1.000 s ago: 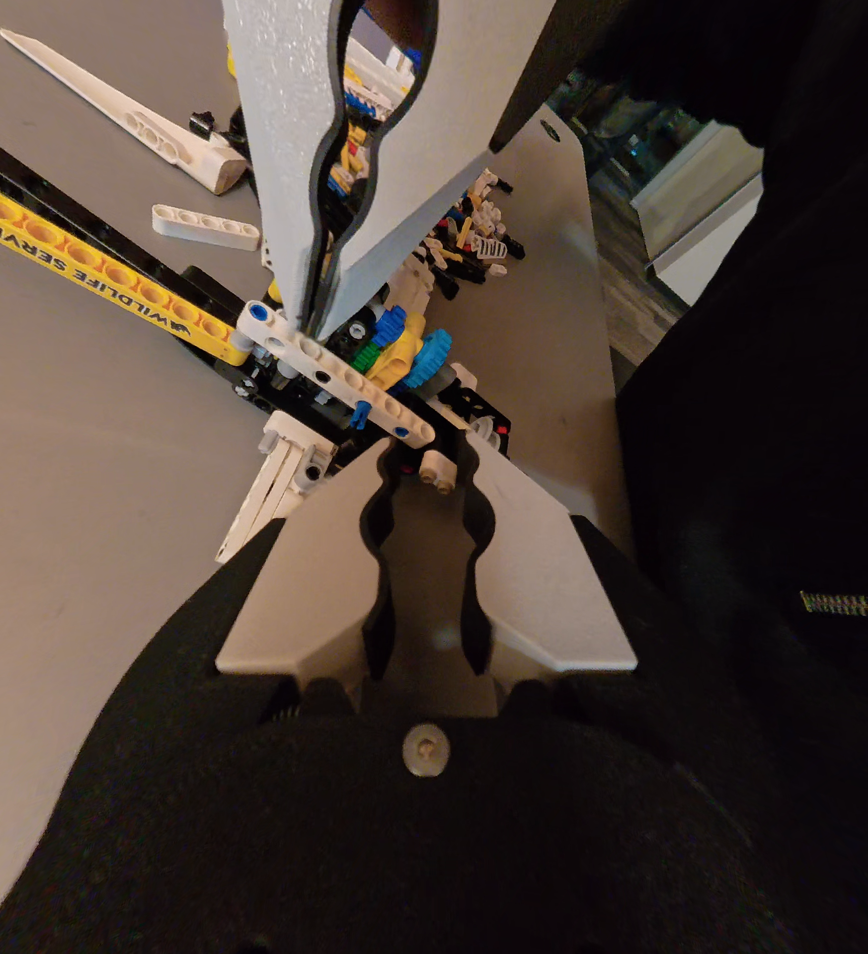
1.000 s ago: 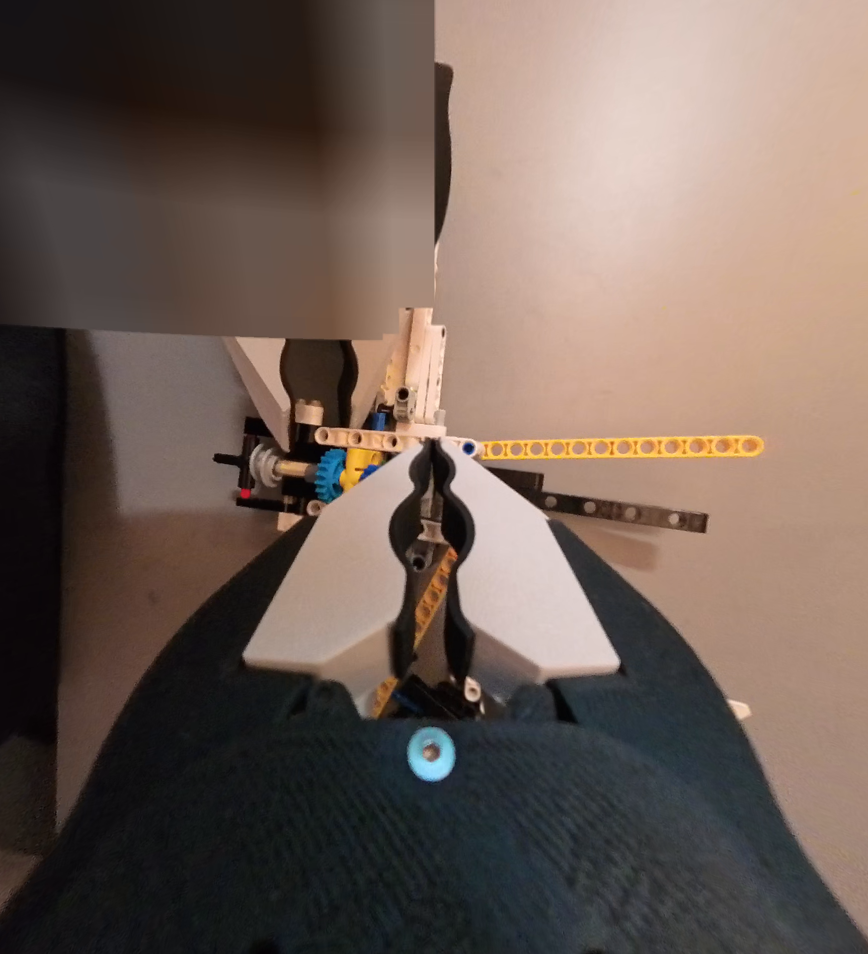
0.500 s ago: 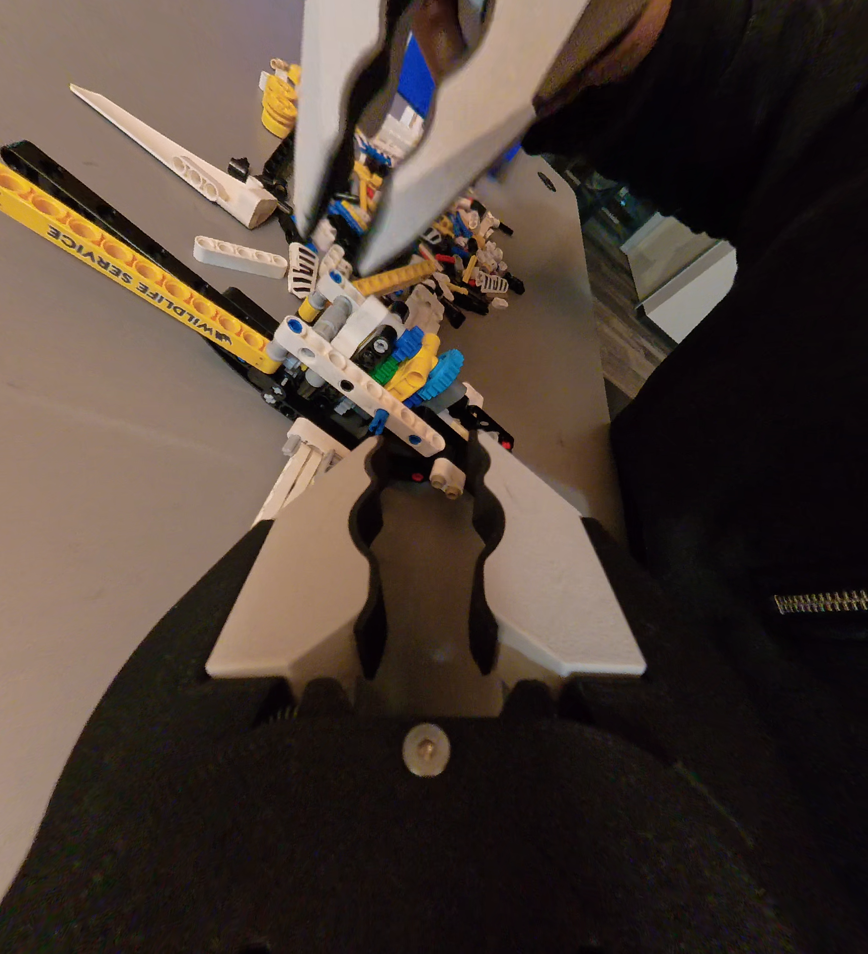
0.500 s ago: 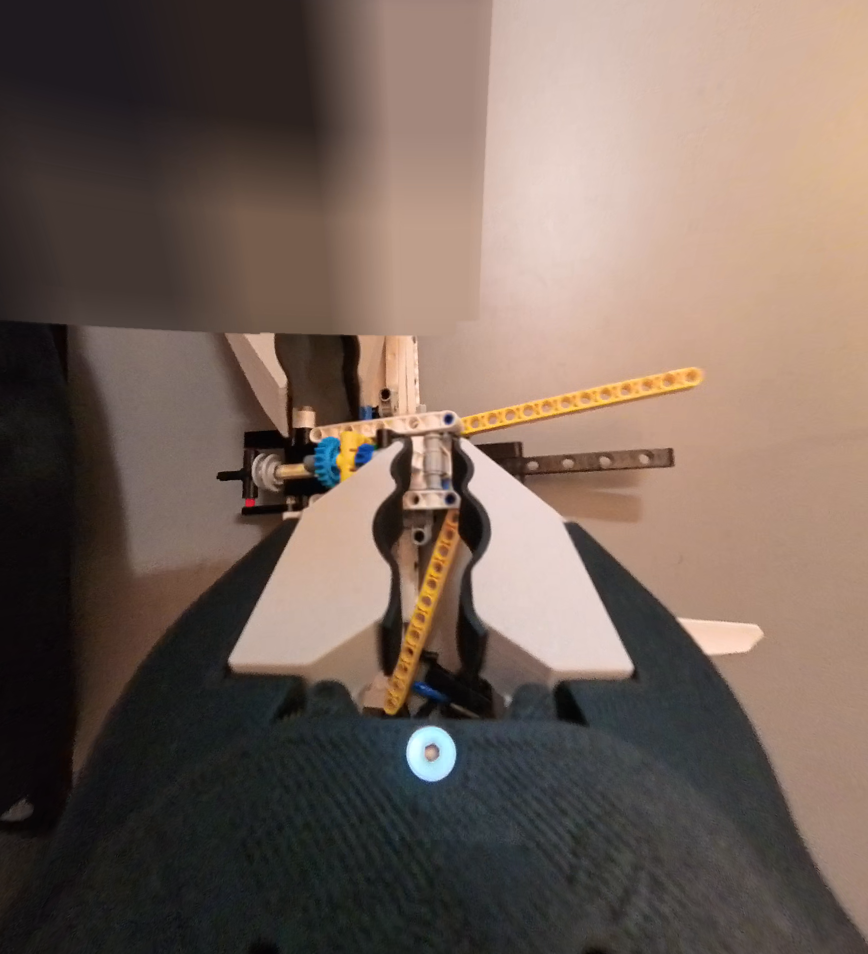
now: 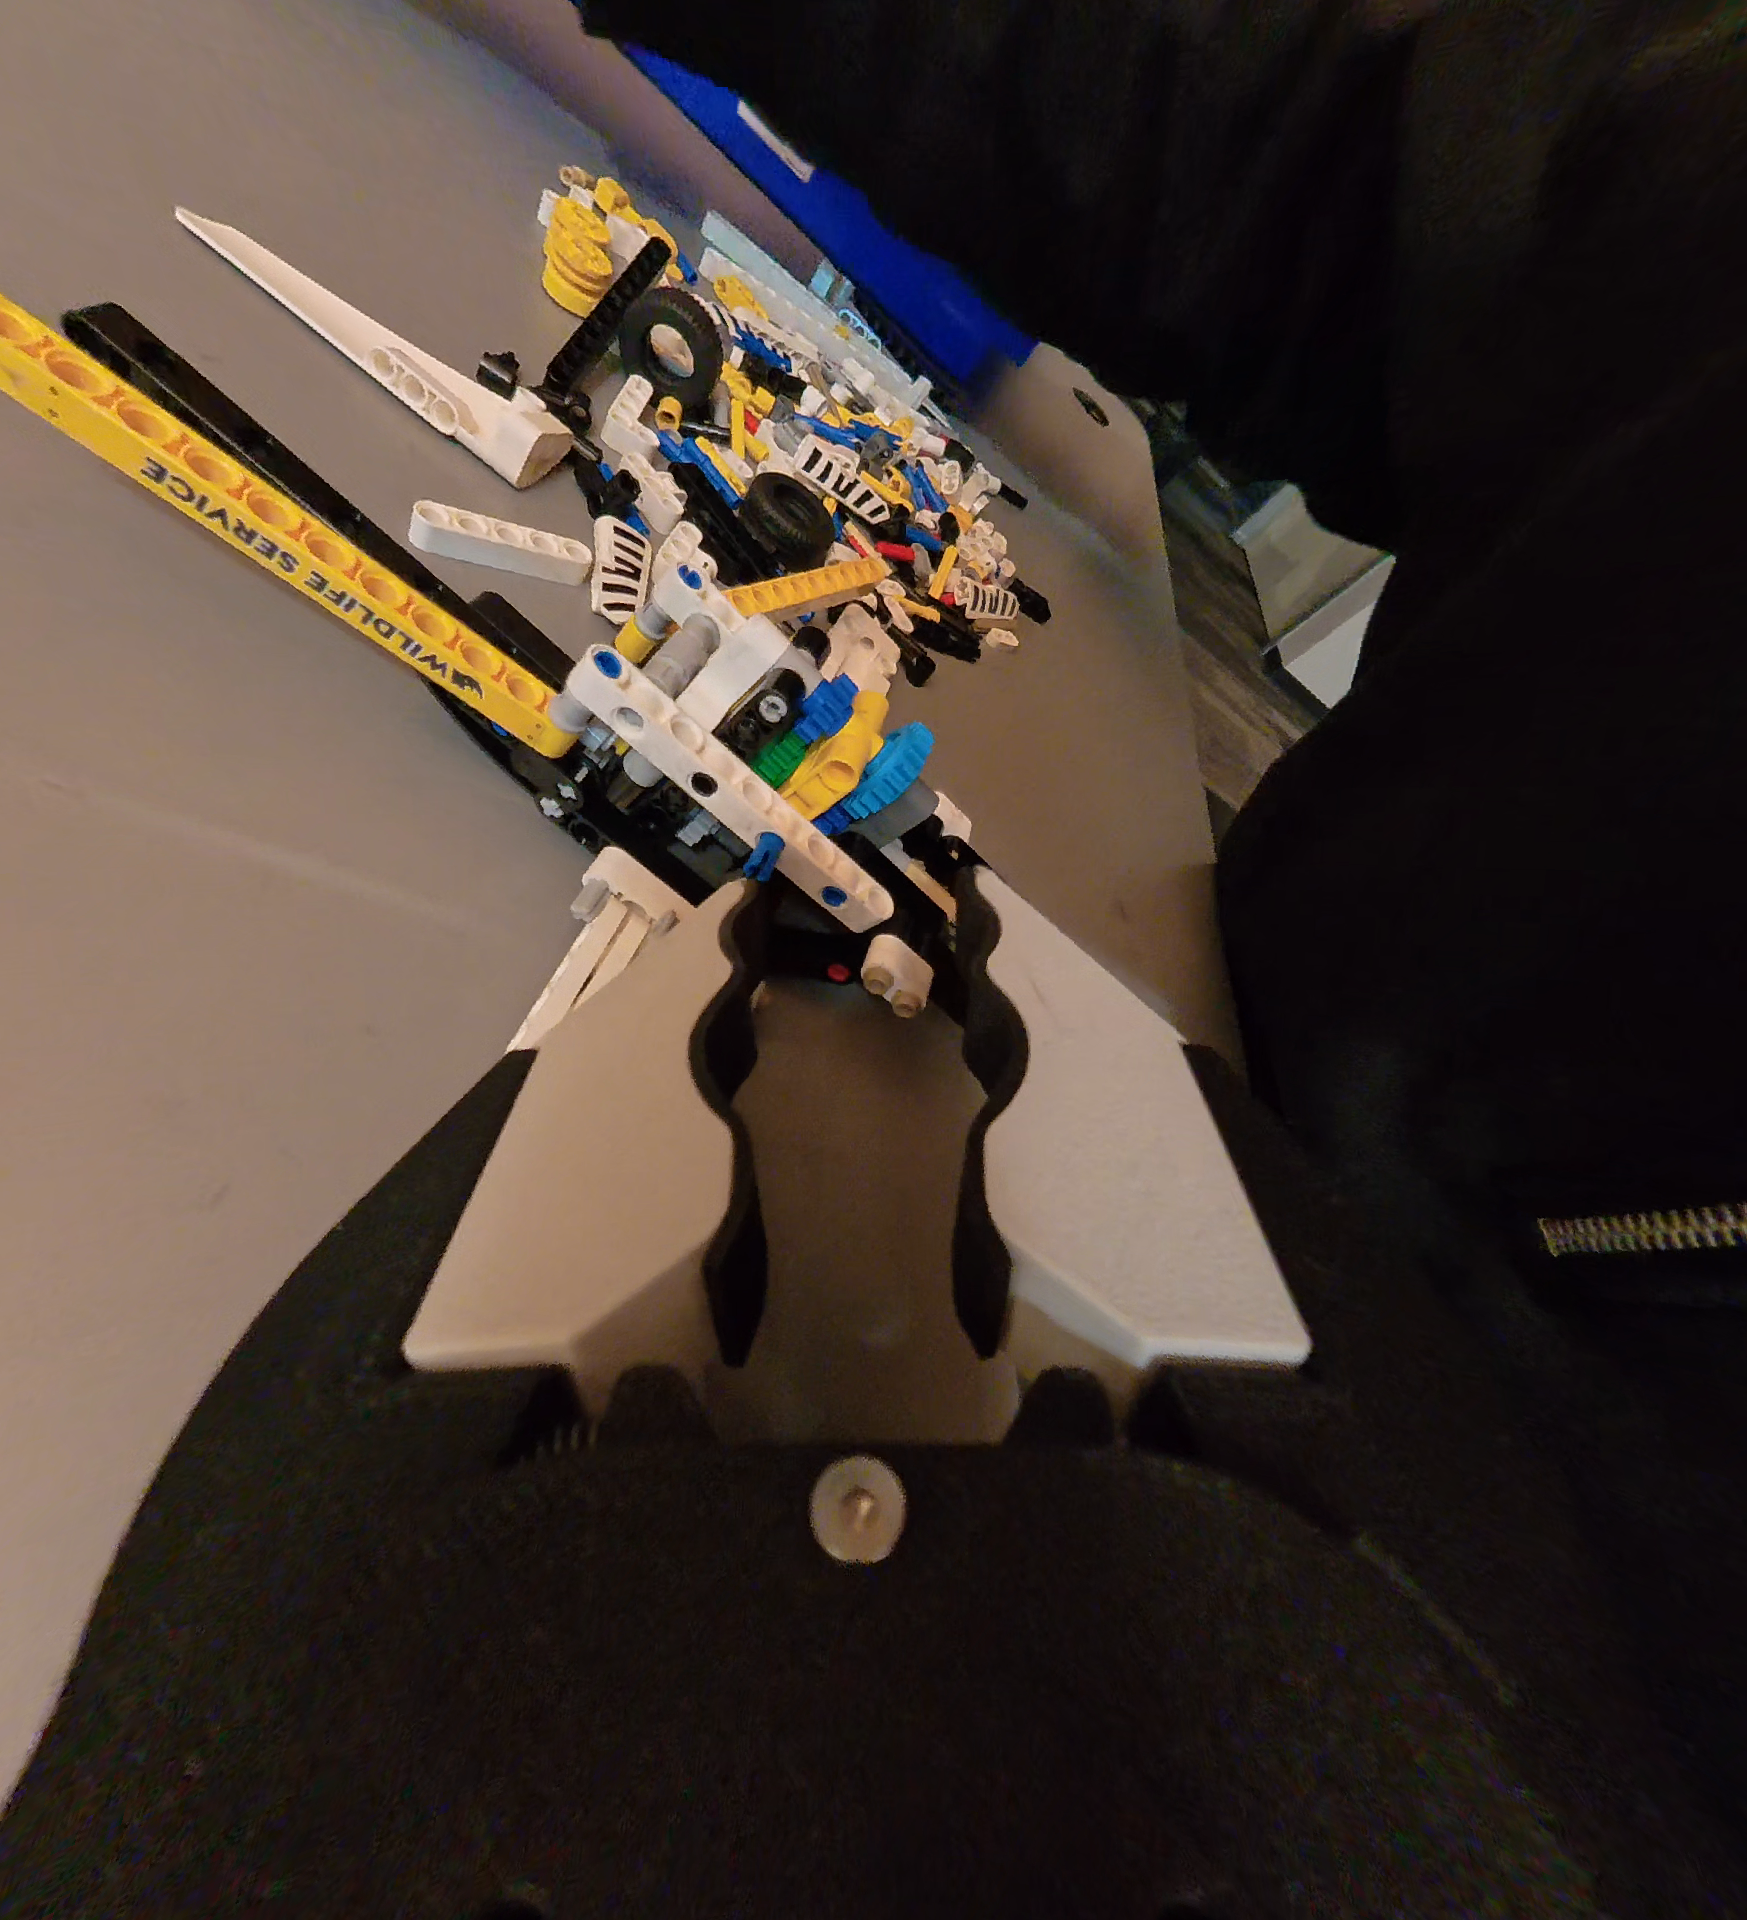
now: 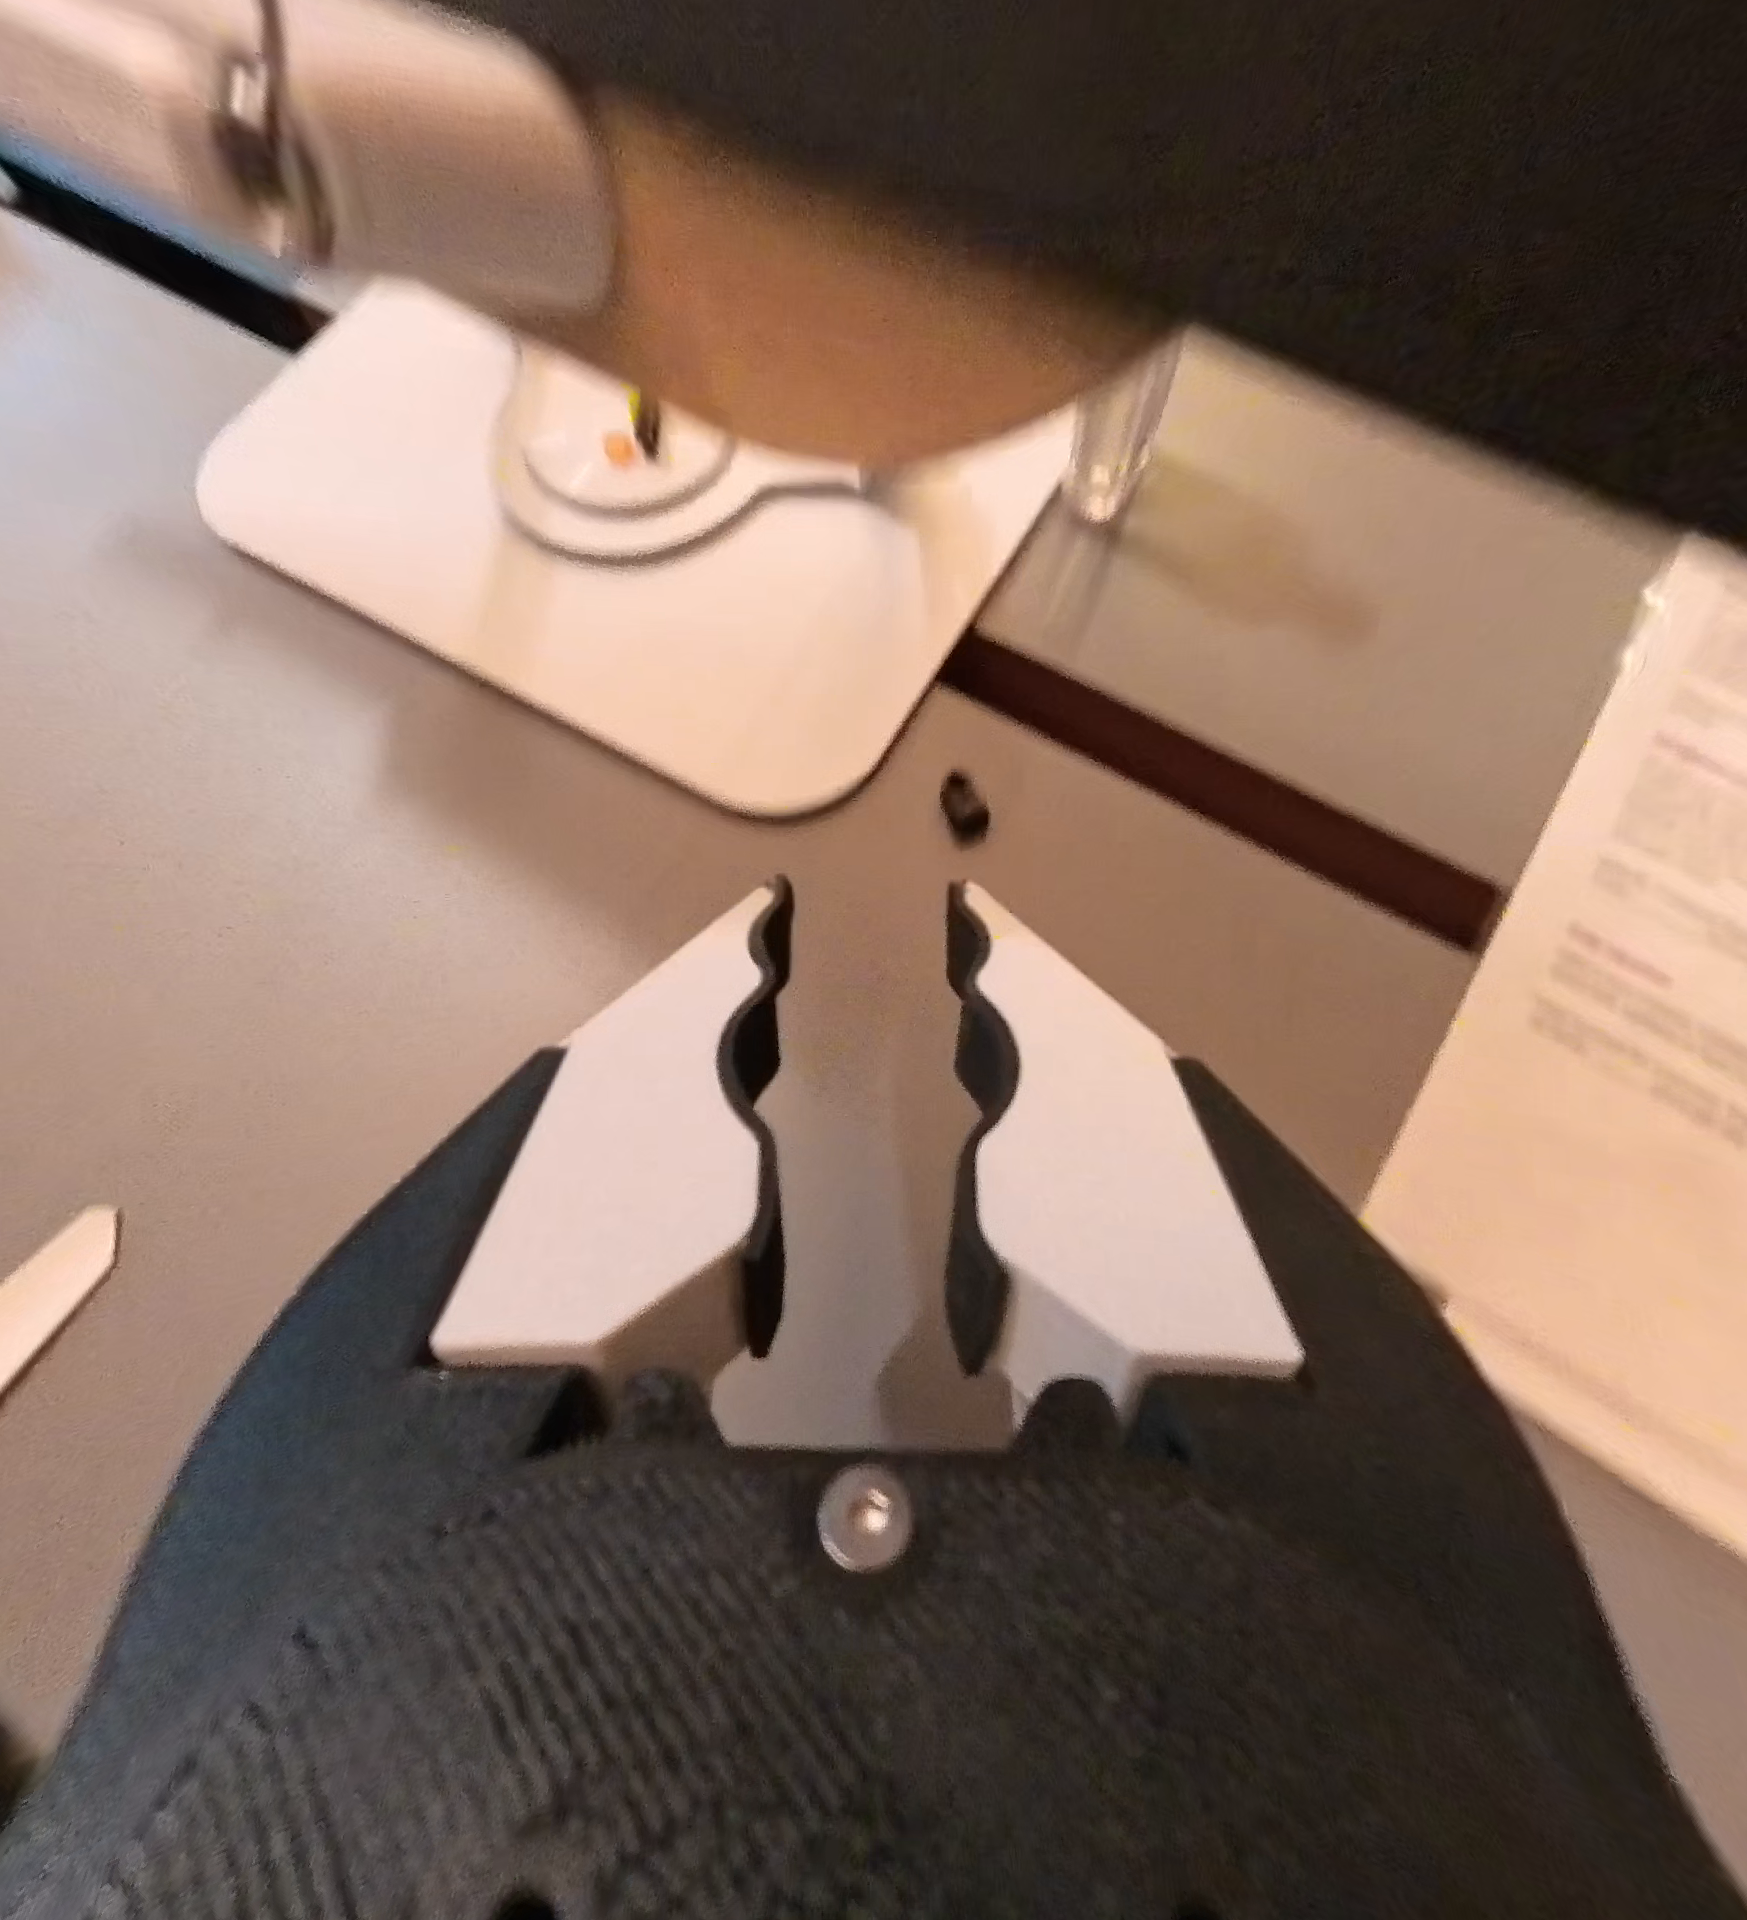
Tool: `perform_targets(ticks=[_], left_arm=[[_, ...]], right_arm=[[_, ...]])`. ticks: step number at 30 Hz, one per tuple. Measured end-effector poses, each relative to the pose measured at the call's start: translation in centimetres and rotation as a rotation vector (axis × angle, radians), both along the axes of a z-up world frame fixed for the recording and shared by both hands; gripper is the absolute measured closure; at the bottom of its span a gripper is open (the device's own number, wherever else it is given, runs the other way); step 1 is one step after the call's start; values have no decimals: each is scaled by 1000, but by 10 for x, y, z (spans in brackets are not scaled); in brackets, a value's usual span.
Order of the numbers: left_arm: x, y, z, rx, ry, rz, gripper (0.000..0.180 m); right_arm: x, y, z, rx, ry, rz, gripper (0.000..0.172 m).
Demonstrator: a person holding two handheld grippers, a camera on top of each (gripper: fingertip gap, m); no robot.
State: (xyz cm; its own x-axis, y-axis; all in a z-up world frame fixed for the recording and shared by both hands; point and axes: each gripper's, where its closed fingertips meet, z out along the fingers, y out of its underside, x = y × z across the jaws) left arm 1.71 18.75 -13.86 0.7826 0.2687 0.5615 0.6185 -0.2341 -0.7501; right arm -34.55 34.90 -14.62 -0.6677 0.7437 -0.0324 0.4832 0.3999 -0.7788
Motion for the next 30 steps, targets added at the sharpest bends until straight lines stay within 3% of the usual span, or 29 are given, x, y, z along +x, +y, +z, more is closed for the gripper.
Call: perform_targets(ticks=[5,8,9,15,21,23,27,30], left_arm=[[0,-1,2,20,-12,-3,146],[1,-2,3,26,-7,-3,146],[1,-2,3,25,-7,-4,146],[2,-2,3,22,2,-5,146],[5,1,2,30,-20,-19,143],[6,2,3,34,-20,-25,143],[6,2,6,44,5,-21,144],[2,-3,12,47,34,5,142]], right_arm=[[-39,-8,-21,186,55,52,142],[-36,-4,-35,230,4,75,164],[-29,-5,-34,208,-8,85,165],[60,-9,-8,62,-50,92,165],[180,0,-4,119,-126,168,164],[196,-2,2,64,-126,137,162],[211,-7,18,-51,-137,64,140],[237,-31,31,-81,-124,89,131]])
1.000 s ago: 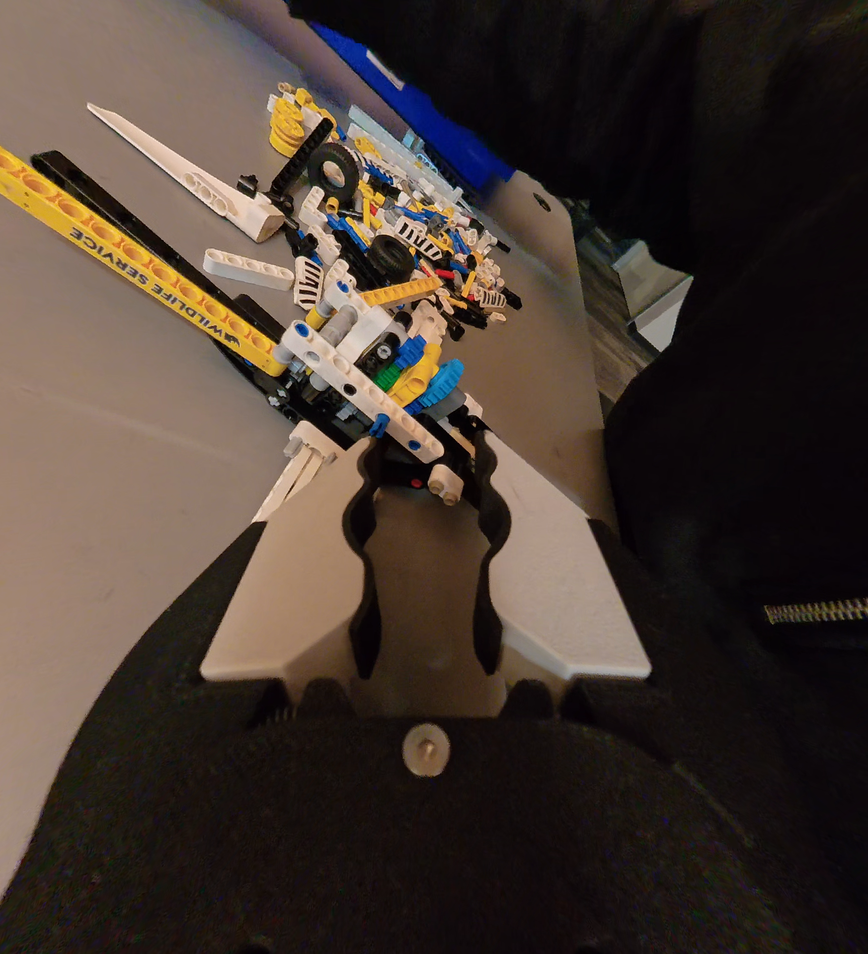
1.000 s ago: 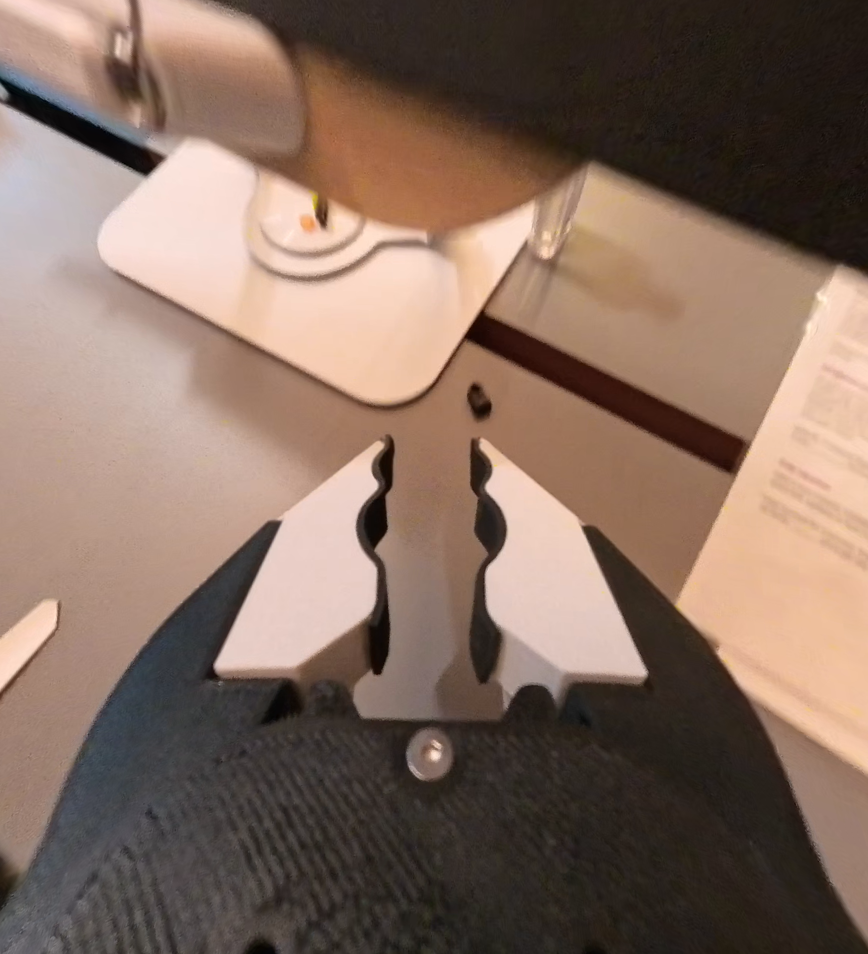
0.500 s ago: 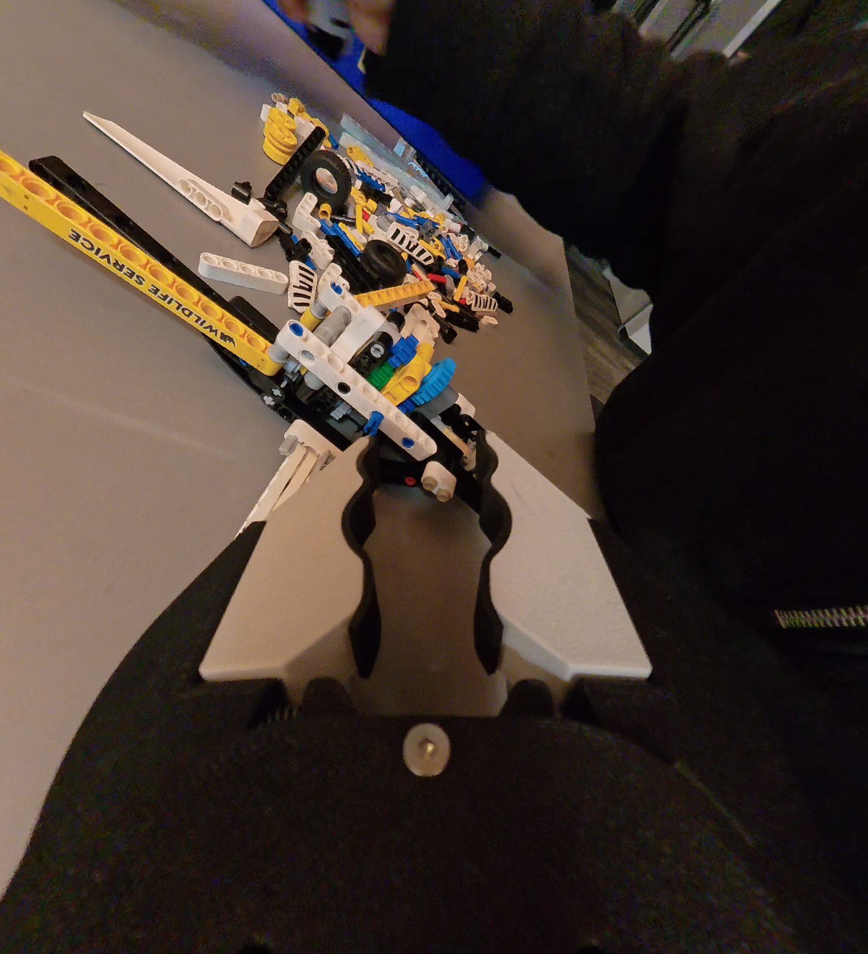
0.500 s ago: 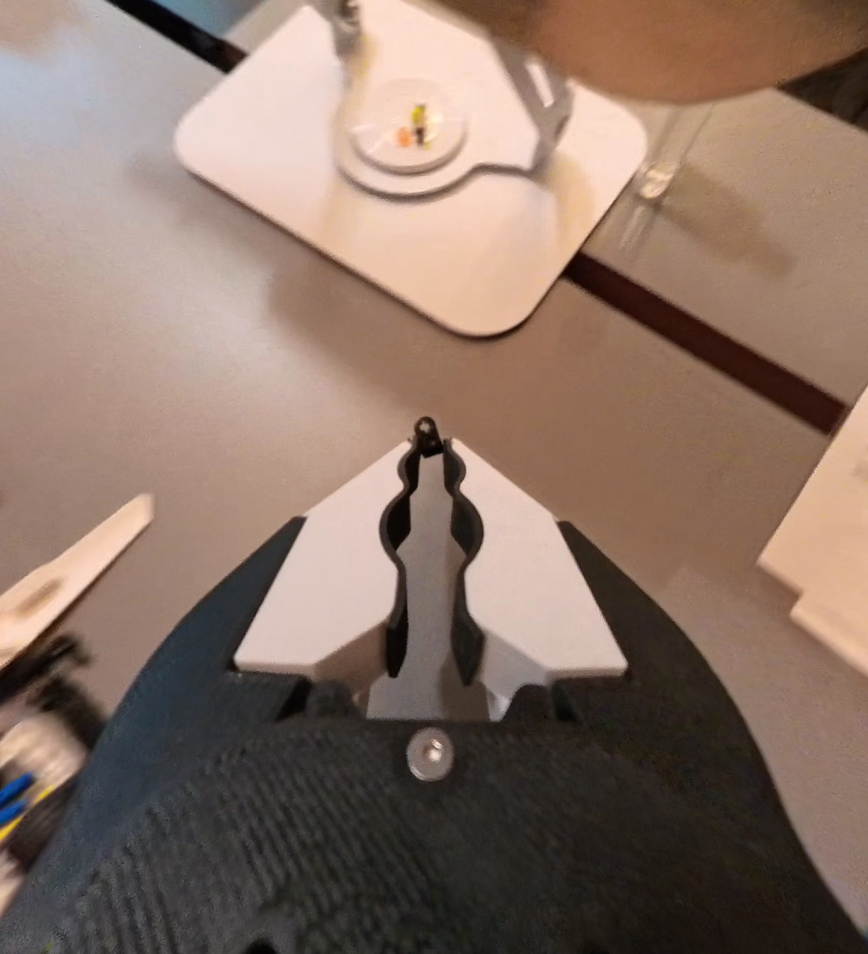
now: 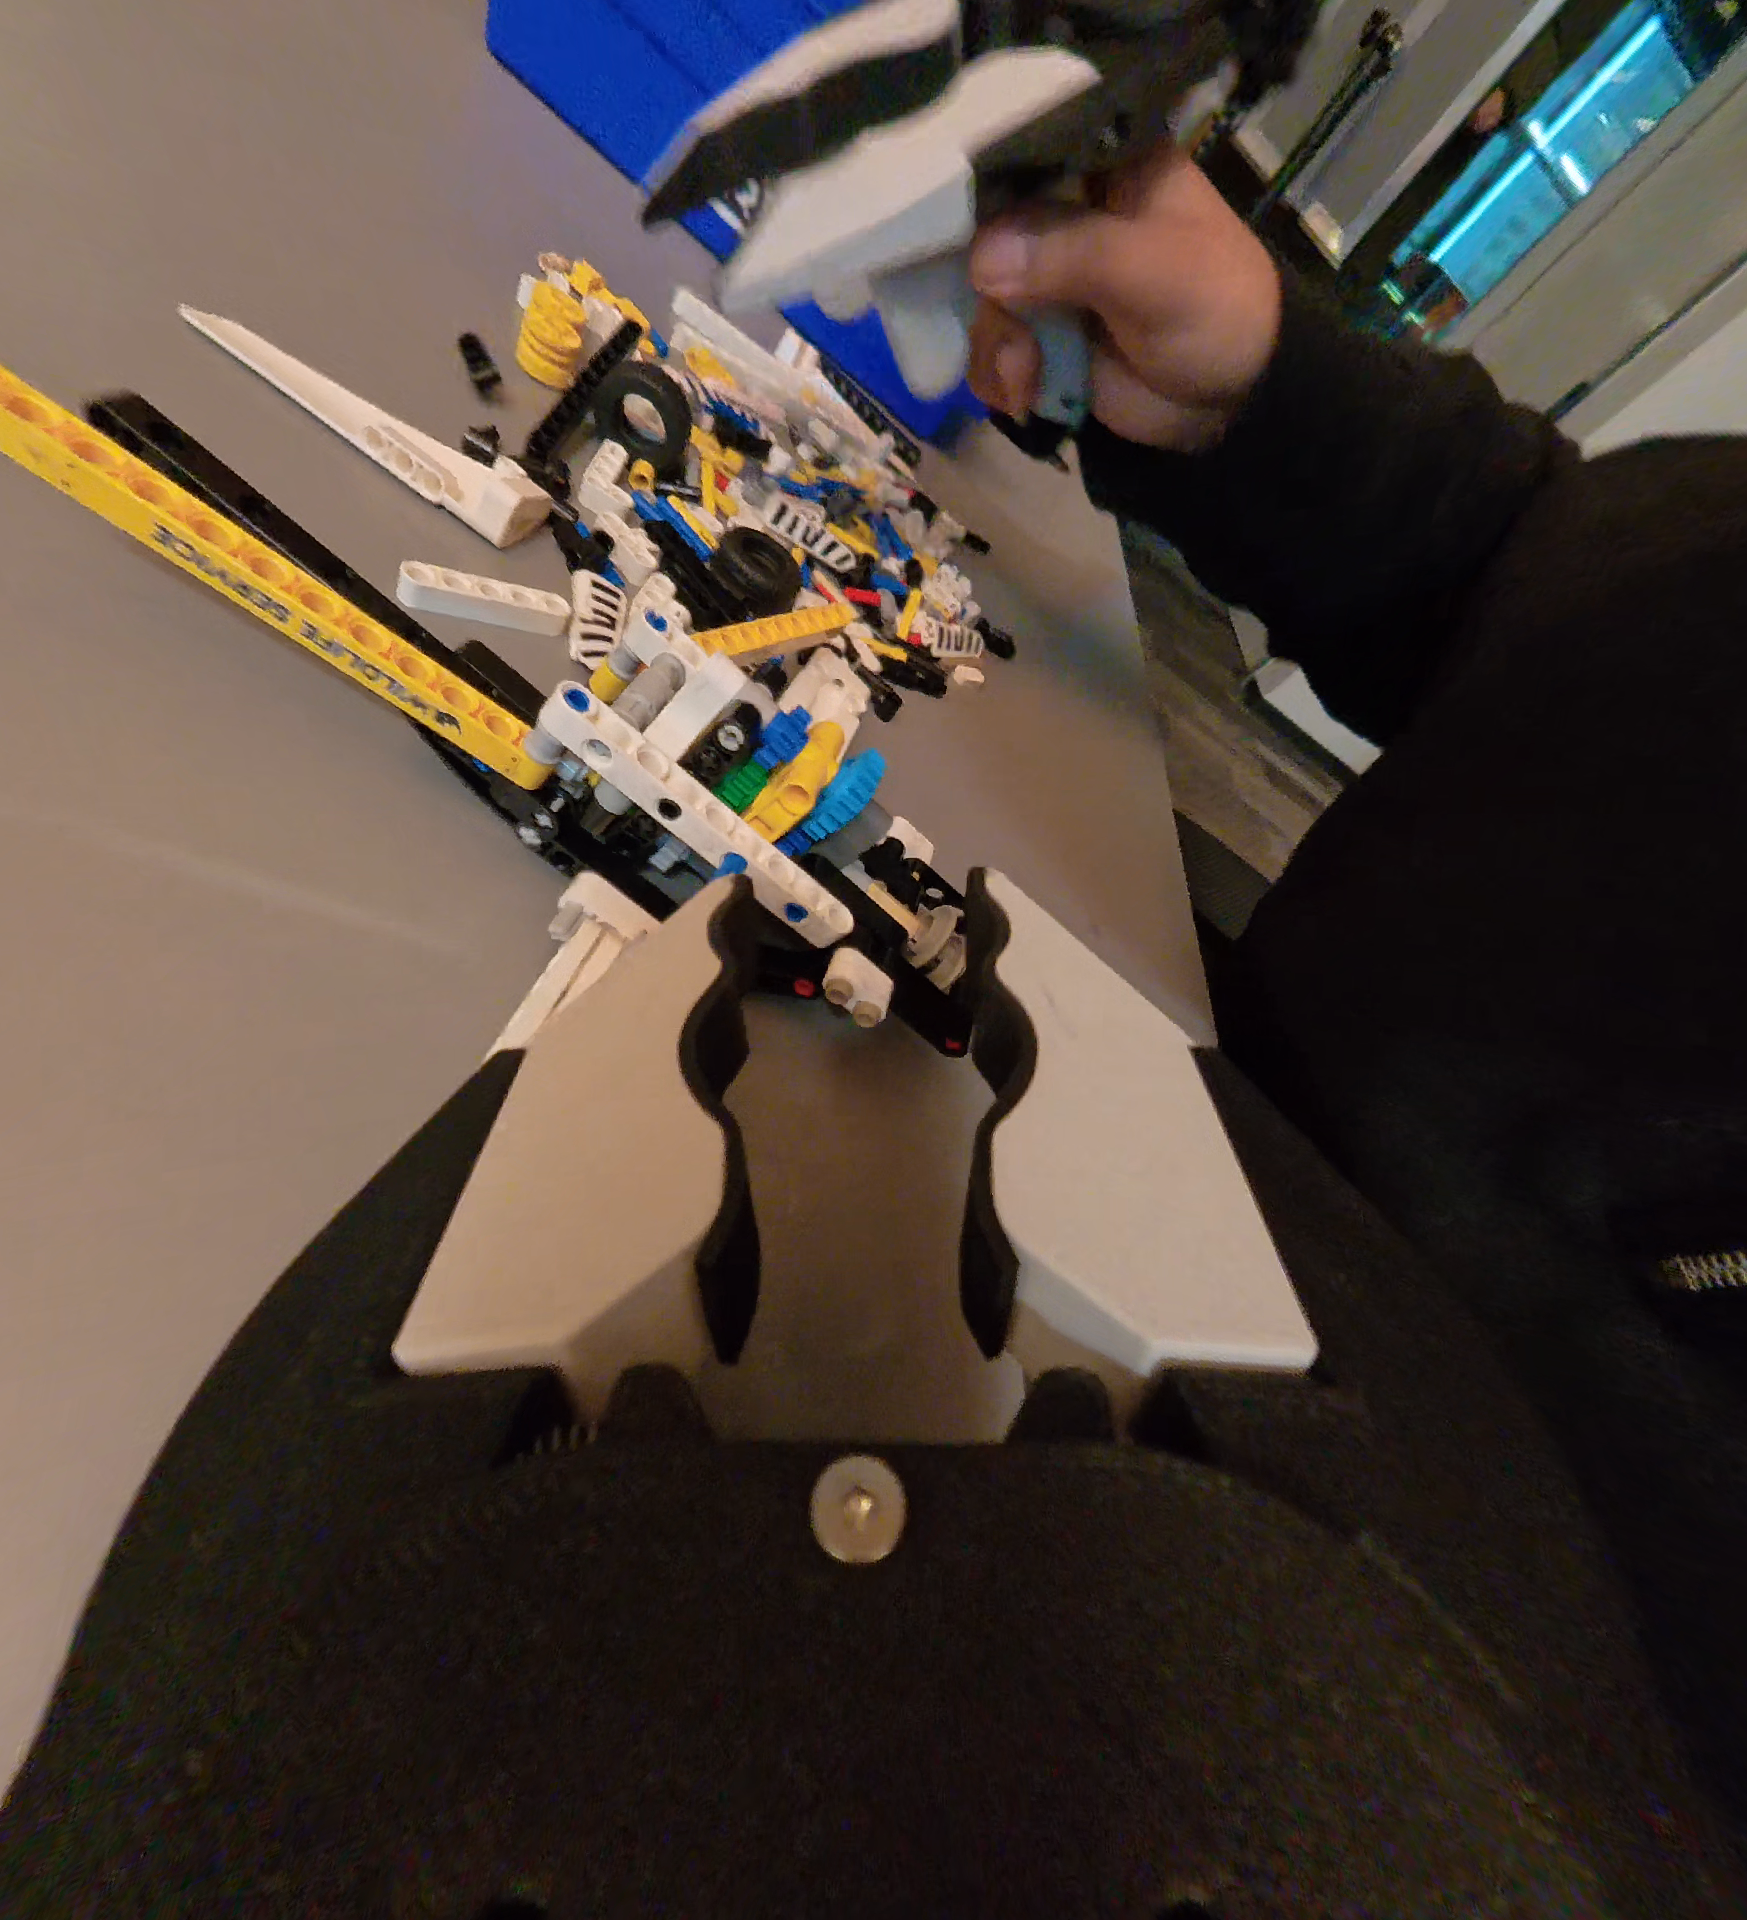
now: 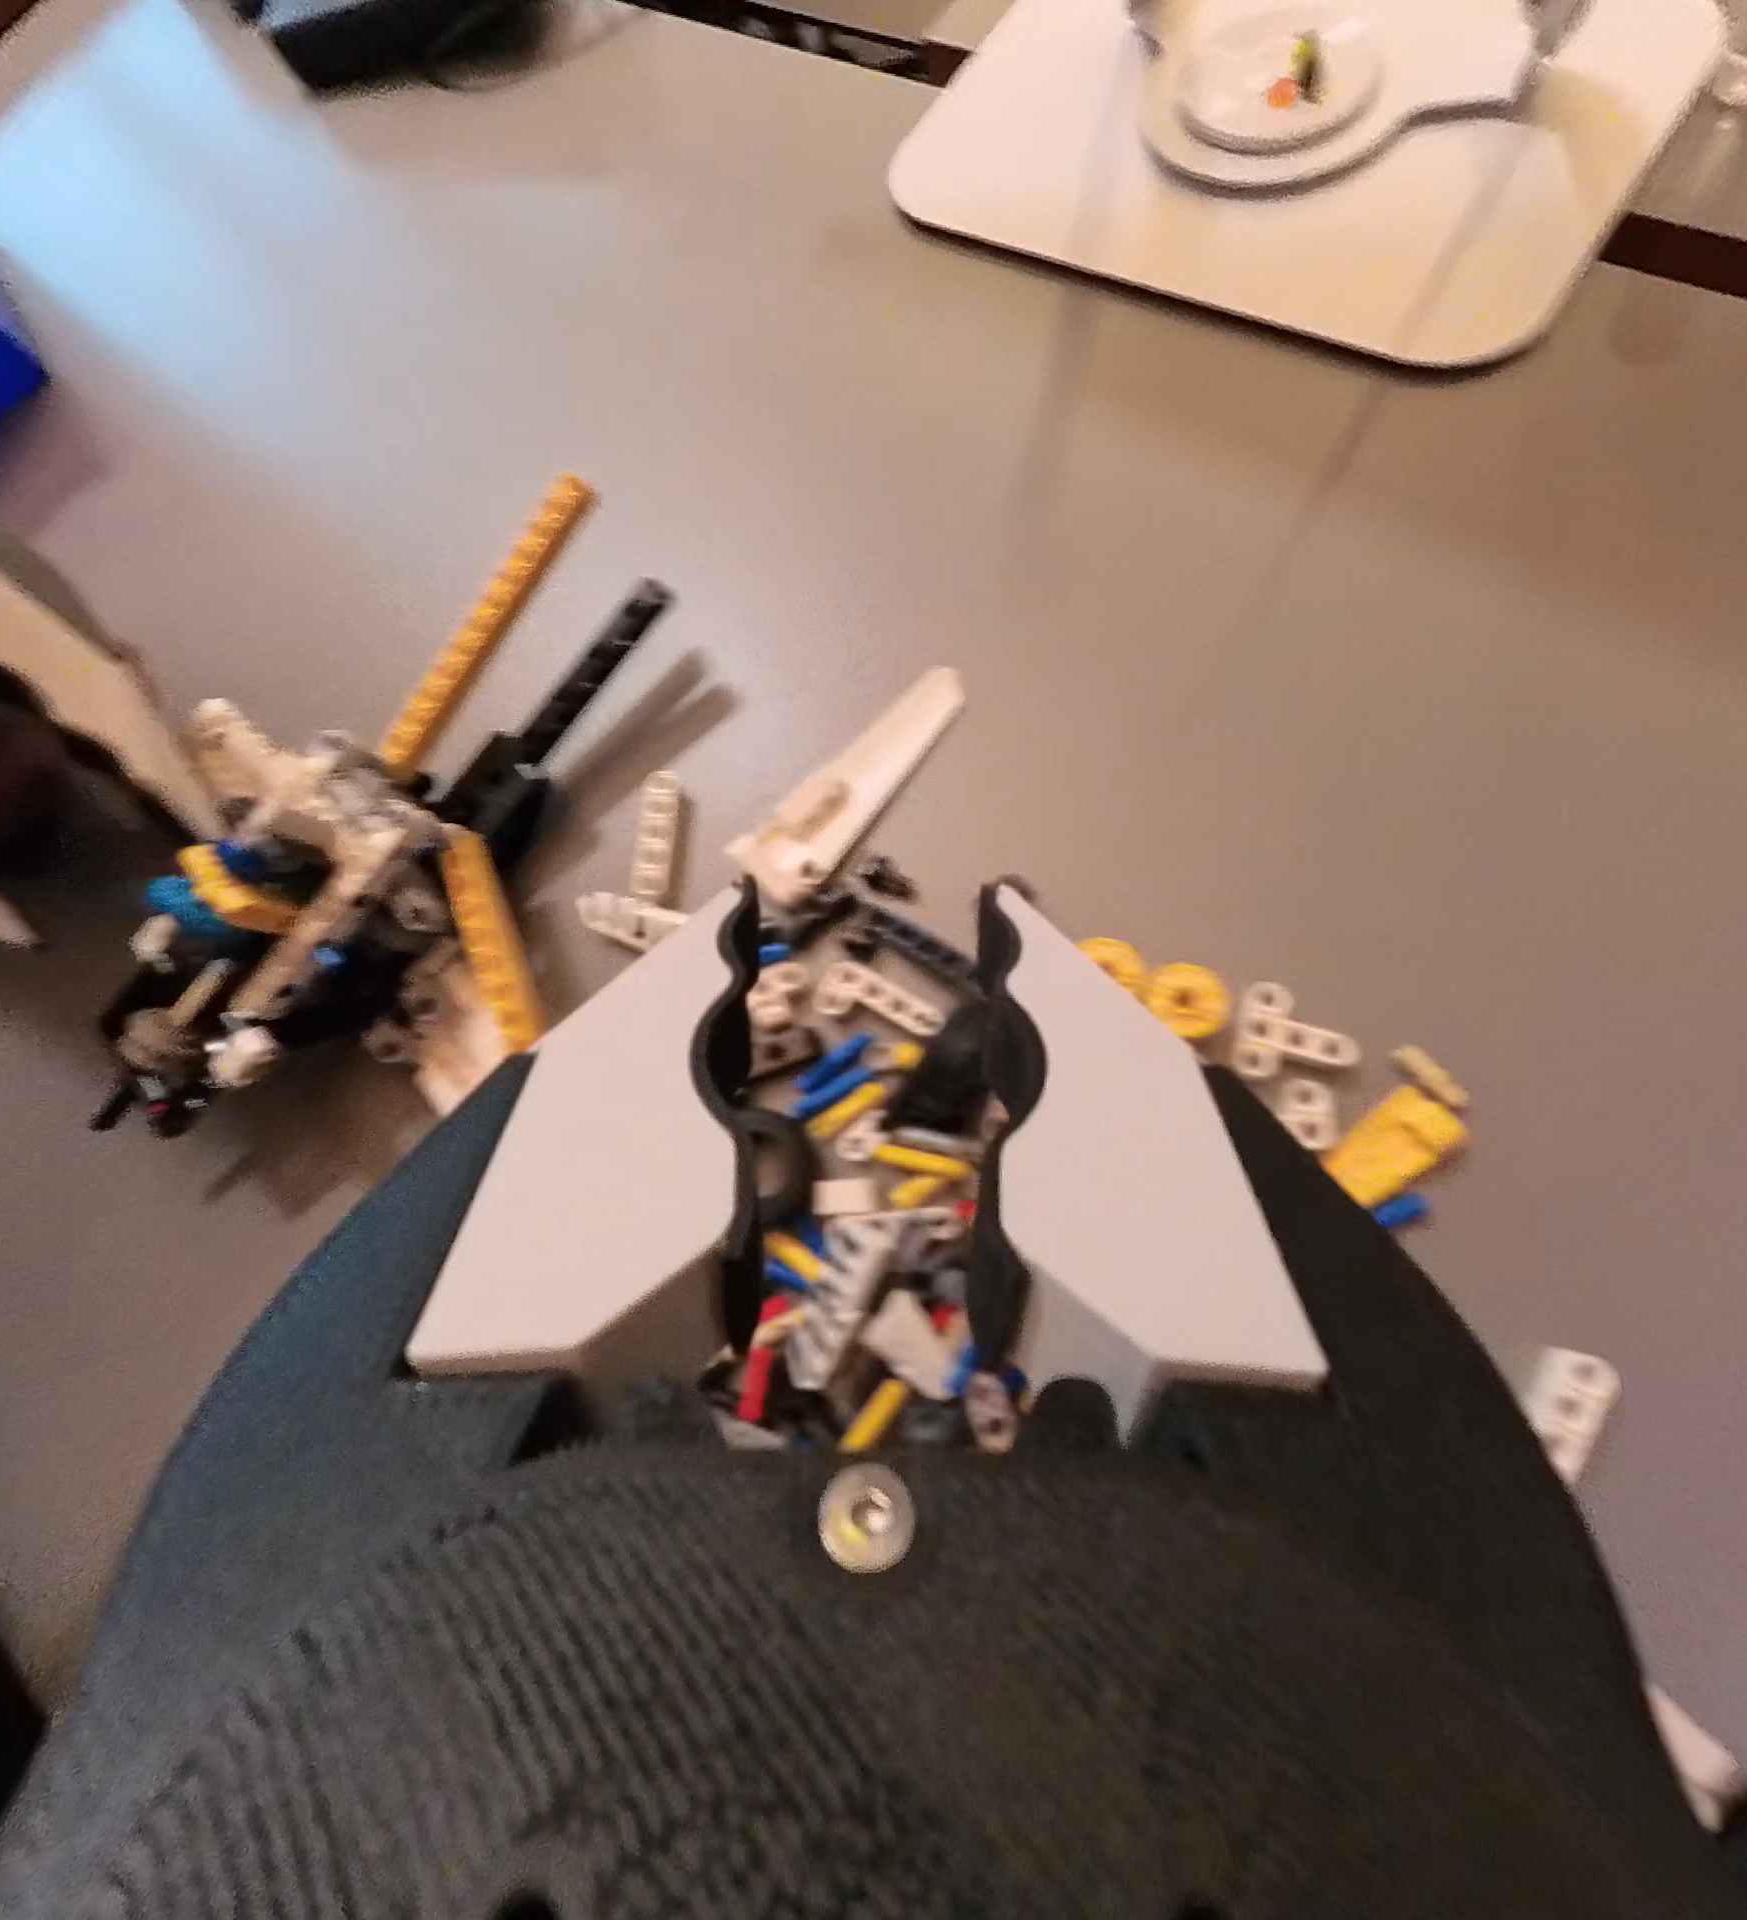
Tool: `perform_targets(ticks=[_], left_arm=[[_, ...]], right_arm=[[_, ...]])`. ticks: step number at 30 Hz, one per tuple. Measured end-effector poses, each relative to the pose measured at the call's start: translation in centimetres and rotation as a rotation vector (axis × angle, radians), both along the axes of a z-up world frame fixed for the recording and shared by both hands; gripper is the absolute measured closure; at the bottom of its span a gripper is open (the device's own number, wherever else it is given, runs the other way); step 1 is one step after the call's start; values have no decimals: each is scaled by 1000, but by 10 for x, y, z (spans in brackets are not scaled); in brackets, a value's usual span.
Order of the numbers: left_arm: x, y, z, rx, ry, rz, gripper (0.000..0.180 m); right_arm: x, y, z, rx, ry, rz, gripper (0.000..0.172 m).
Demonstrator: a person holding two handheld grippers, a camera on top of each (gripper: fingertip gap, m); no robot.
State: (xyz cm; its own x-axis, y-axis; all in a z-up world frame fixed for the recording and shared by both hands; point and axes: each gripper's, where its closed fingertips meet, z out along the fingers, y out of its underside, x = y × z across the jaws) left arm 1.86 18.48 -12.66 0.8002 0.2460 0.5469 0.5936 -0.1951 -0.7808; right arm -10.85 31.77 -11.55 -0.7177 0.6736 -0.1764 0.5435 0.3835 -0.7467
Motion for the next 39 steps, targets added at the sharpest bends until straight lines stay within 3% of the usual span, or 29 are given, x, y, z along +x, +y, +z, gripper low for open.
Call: perform_targets(ticks=[6,9,12,15,19,22,28,31,32,34,39], left_arm=[[-30,-26,1,-76,96,154,135],[-37,-34,-14,-178,110,187,131],[-47,-44,-10,-225,164,255,131],[-61,-63,11,-194,220,348,132],[-75,-89,31,-143,239,446,132],[-79,-105,49,-118,292,470,131],[-80,-149,107,12,493,603,132],[-70,-151,120,76,510,549,135],[-65,-149,120,82,506,507,137],[-62,-149,114,73,458,460,136],[-49,-136,92,16,314,309,132]], right_arm=[[80,-85,6,22,121,126,124],[101,-112,-4,-9,117,80,106],[102,-120,-17,-36,68,-3,93],[95,-123,-25,-21,41,-41,93],[89,-133,-30,-4,5,1,114],[98,-157,-28,-23,-20,115,115],[149,-224,-27,-55,-41,642,115],[158,-233,-23,6,134,941,115],[147,-234,-18,16,238,952,119],[125,-229,-4,46,337,905,130],[123,-219,31,-61,310,743,125]])
